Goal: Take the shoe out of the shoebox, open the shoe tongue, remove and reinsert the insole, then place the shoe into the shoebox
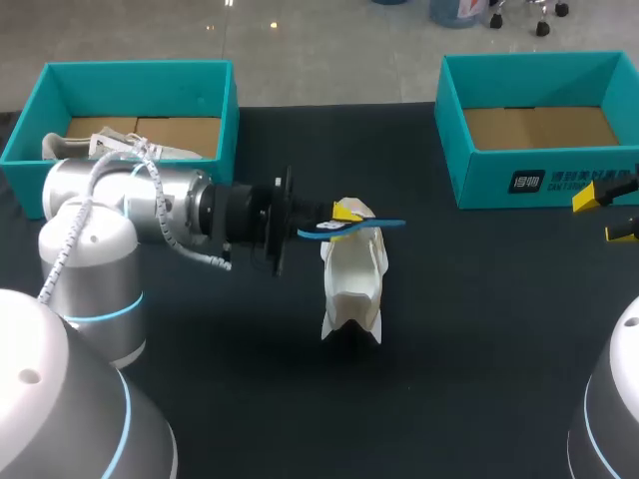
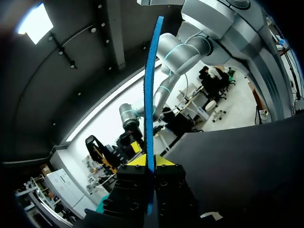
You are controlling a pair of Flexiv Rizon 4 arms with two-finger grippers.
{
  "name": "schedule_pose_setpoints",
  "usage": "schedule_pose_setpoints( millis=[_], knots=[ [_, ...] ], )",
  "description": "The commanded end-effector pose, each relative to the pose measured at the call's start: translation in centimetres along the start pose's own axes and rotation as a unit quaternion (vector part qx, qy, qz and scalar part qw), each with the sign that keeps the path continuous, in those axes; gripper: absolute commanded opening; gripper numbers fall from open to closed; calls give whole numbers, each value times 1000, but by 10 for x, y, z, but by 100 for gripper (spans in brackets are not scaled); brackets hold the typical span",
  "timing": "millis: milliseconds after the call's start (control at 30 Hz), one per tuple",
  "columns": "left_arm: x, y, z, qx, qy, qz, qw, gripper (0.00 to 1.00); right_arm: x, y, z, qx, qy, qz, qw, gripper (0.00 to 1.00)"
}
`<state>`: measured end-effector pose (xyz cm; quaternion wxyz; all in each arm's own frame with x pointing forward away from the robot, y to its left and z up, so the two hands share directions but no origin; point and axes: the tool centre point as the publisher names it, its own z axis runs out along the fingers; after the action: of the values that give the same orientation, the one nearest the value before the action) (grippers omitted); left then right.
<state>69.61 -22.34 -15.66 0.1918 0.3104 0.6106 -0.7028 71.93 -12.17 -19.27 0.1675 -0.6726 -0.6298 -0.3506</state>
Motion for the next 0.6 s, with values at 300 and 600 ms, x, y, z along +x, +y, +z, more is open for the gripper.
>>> schedule_pose_setpoints(
  millis=[300,600],
  knots=[
    [35,2,-2,9,-14,-42,999,0,0,-1,0,0,-1,0,1000,100],
    [35,2,-2,9,-14,-42,999,0,0,-1,0,0,-1,0,1000,100]
  ],
)
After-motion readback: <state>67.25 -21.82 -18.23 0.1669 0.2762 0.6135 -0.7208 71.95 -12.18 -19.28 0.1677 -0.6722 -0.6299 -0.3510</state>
